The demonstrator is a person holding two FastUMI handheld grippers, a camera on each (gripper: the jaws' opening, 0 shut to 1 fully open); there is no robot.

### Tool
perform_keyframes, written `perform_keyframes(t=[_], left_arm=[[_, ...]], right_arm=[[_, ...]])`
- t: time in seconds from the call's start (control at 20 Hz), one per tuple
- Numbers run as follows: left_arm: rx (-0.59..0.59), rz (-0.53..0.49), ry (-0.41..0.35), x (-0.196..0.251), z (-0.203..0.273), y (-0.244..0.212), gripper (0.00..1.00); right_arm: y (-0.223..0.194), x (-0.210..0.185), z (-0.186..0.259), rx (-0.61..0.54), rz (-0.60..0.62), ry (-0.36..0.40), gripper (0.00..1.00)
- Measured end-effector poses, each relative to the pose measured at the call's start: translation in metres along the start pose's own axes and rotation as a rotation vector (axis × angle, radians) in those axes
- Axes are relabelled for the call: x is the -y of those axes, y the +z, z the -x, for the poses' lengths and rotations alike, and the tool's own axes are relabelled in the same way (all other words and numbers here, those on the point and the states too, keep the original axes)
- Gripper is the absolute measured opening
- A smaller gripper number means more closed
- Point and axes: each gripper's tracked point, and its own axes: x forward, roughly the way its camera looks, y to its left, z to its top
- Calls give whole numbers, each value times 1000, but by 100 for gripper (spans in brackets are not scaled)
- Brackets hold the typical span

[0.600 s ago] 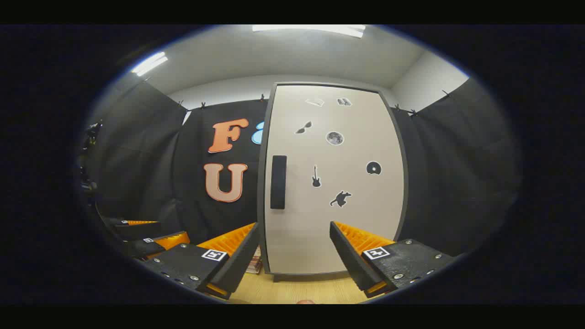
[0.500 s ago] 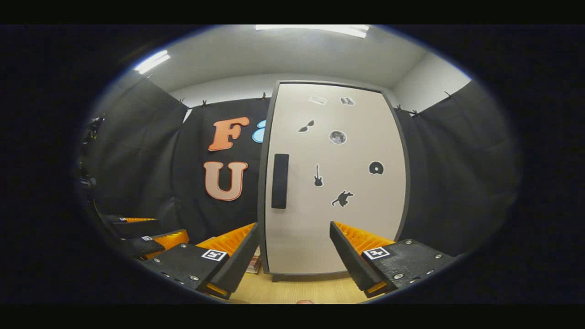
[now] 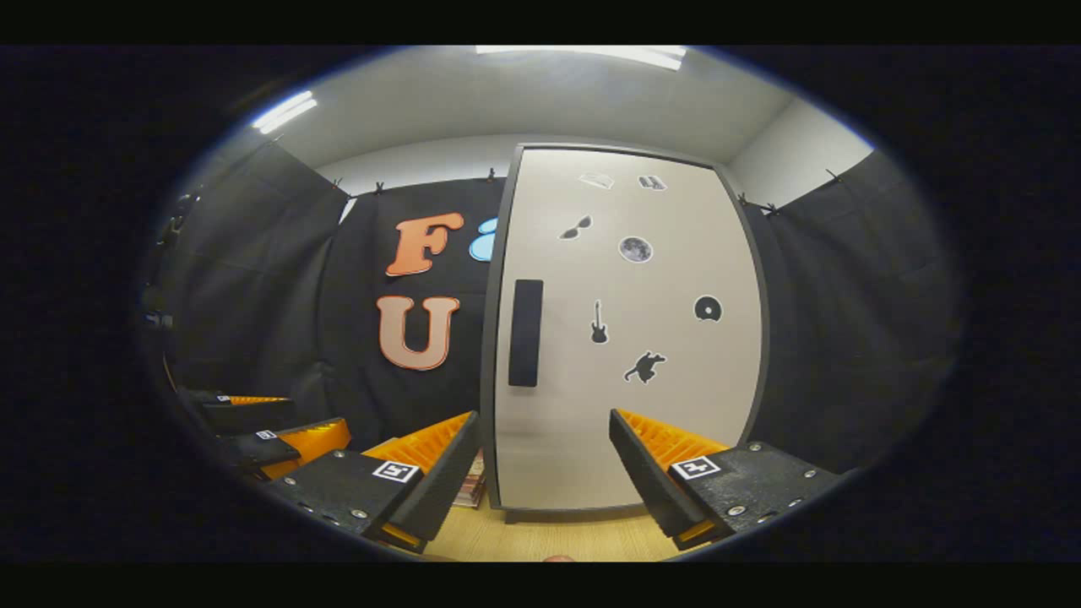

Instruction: Open the cabinet door with the right hand, grasp the bottle in the cabinet with the left hand and place it on the coaster, then close the cabinet door with the right hand.

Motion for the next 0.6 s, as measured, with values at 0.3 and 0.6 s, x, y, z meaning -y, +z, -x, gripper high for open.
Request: perform_keyframes(t=[0.3,0.6], left_arm=[[-3,19,28,-6,-4,-2,94],[-14,24,59,-16,-10,-9,94]], right_arm=[[4,-10,-16,-1,7,37,96],[12,-13,-51,-10,29,24,93]])
